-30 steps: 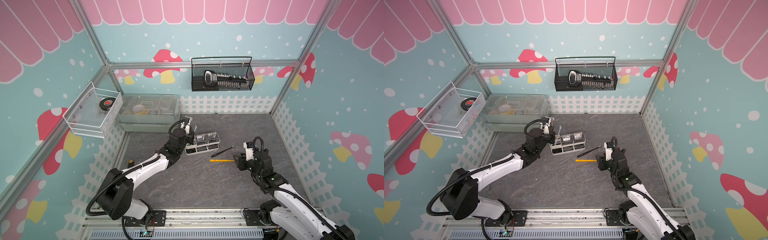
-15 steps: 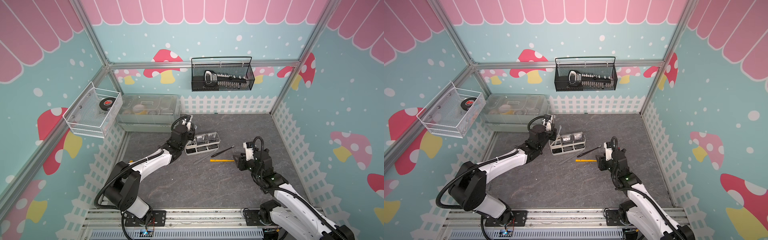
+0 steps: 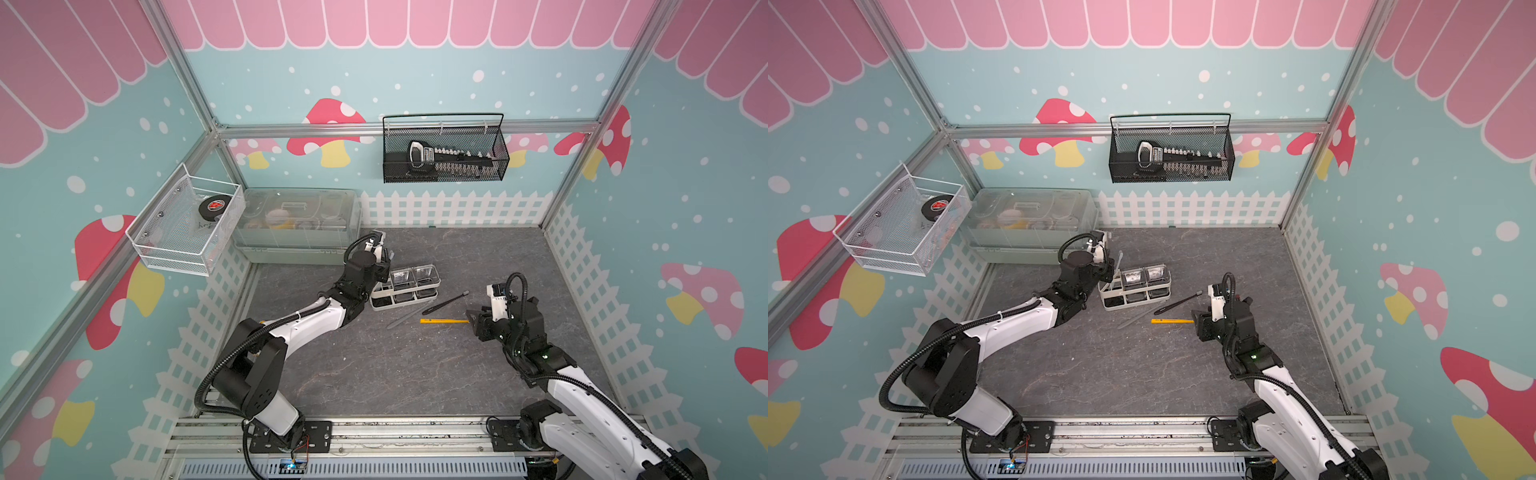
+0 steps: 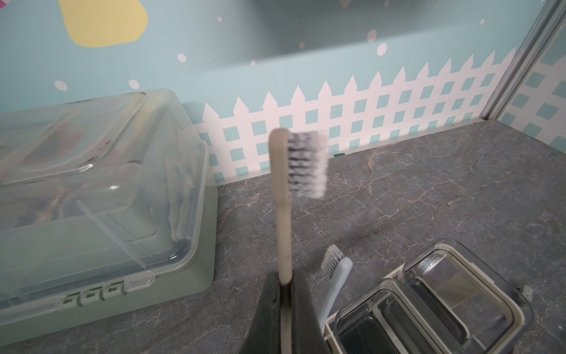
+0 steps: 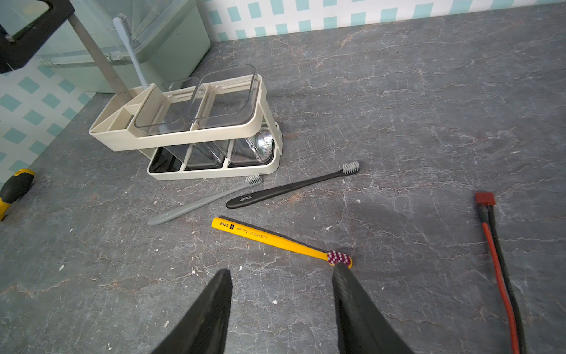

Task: Place the toothbrush into the toothbrush holder
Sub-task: Place the toothbrush in the toothbrush holder.

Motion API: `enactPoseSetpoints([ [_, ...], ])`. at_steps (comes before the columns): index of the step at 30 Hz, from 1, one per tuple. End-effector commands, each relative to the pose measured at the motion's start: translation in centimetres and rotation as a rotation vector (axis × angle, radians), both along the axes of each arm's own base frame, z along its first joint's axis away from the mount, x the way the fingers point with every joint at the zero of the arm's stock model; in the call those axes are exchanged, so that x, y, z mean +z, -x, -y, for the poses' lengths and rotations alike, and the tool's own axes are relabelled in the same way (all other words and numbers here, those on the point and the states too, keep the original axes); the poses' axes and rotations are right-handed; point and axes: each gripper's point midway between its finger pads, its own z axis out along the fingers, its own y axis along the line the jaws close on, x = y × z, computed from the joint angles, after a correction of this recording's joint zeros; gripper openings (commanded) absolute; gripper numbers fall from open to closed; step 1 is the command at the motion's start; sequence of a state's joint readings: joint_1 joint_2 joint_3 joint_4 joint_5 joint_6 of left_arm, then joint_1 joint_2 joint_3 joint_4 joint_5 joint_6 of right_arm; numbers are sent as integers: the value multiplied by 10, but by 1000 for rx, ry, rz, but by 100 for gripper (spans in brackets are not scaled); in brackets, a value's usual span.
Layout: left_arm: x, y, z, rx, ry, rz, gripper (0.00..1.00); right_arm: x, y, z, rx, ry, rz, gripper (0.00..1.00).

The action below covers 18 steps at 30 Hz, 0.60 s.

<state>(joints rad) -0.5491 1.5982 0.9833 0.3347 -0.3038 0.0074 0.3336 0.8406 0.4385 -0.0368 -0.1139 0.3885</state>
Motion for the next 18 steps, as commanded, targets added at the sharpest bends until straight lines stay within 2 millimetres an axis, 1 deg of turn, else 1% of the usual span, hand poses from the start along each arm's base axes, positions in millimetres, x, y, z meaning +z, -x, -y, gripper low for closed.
enactPoseSetpoints([
  [1, -12, -3, -10, 46, -14, 5, 0, 5, -2, 0, 9, -1, 20, 53],
  [5, -20, -2, -13, 61, -19, 2, 0, 5, -1, 0, 9, -1, 19, 53],
  [14, -28, 4, -21, 82, -6, 17, 0, 4, -1, 0, 9, -3, 16, 53],
  [18, -36, 6, -21, 77, -7, 10, 0, 4, -1, 0, 9, -3, 16, 53],
])
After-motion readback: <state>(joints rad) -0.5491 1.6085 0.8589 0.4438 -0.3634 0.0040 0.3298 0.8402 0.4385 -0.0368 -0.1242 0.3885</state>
